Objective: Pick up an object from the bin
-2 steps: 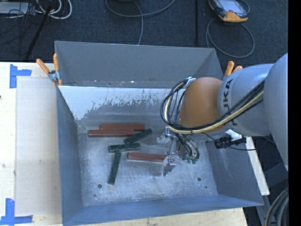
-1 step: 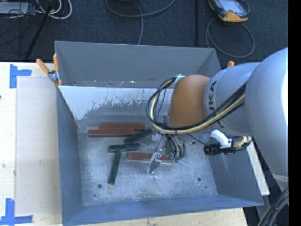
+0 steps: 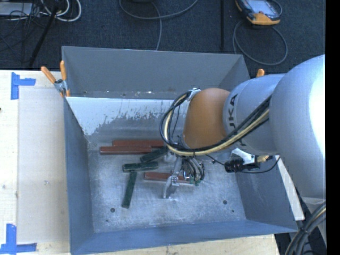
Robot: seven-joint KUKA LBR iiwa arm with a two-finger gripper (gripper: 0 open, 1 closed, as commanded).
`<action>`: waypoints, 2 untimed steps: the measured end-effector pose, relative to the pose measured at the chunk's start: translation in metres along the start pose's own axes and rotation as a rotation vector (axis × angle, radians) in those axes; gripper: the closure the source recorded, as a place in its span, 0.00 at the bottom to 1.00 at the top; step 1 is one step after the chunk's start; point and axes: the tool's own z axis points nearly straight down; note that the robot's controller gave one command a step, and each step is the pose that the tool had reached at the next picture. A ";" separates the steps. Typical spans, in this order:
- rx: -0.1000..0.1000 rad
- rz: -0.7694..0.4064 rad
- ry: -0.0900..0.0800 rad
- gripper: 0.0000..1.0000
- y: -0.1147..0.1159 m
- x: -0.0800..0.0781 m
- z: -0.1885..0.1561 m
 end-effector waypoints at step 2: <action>-0.003 -0.086 -0.018 1.00 0.006 -0.004 0.004</action>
Offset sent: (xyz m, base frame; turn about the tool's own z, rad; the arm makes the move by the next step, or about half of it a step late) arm 0.0000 0.0000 0.0000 0.0000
